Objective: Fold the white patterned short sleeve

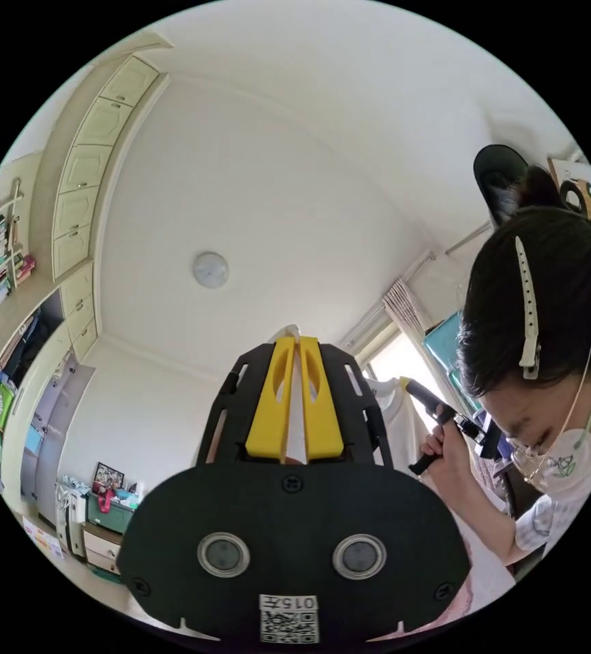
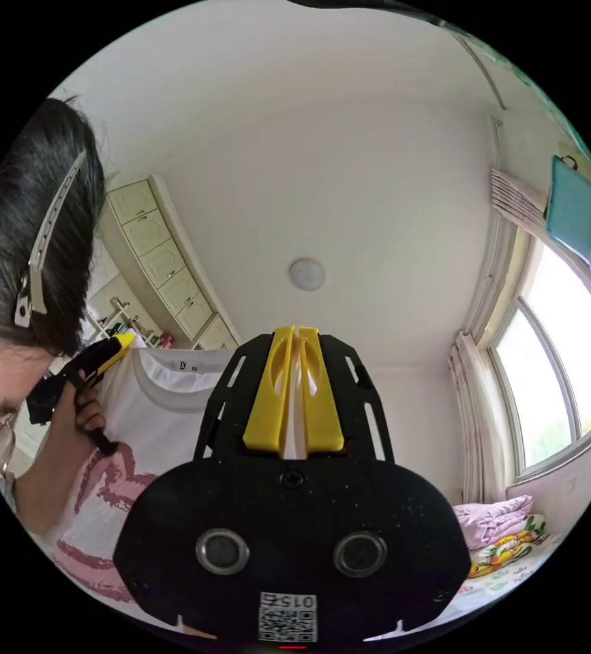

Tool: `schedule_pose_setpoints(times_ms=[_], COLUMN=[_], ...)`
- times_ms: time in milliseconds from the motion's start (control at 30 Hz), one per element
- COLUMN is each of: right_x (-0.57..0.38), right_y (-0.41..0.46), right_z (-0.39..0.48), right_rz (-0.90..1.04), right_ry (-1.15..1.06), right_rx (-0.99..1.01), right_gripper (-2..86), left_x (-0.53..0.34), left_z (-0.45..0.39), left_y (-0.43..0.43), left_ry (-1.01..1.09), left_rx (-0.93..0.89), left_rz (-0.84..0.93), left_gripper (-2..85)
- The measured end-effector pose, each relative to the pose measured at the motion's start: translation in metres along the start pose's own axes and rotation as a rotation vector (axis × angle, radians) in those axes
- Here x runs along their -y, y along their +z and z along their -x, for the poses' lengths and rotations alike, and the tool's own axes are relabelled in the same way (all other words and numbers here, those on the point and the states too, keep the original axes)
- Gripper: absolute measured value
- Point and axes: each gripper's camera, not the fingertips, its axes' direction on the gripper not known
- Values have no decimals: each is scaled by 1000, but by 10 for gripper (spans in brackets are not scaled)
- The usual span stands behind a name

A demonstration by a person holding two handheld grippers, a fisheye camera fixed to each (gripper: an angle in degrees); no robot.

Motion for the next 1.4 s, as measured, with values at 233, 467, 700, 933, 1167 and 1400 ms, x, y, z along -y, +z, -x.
schedule_pose_setpoints(times_ms=[233,467,700,933,1167,1400], right_x=[-41,-159,-335,-311,-296,-249], right_y=[158,373,562,482,511,584], right_z=[10,13,-73,-83,-45,-17], right_rz=[173,522,1271,1554,1838,1952], right_ry=[-57,-99,611,543,476,407], right_rx=[-51,-59,208,281,420,446], right_gripper=[-1,7,46,89,122,73], left_x=[-94,-292,-495,-494,-563,-619], left_z=[64,201,369,401,460,503], left_y=[96,229,276,151,127,162], left_ry=[58,30,-444,-454,-633,-688], left_rx=[146,332,428,412,374,464], left_rz=[188,504,1079,1224,1585,1701], left_gripper=[-3,5,59,81,124,119])
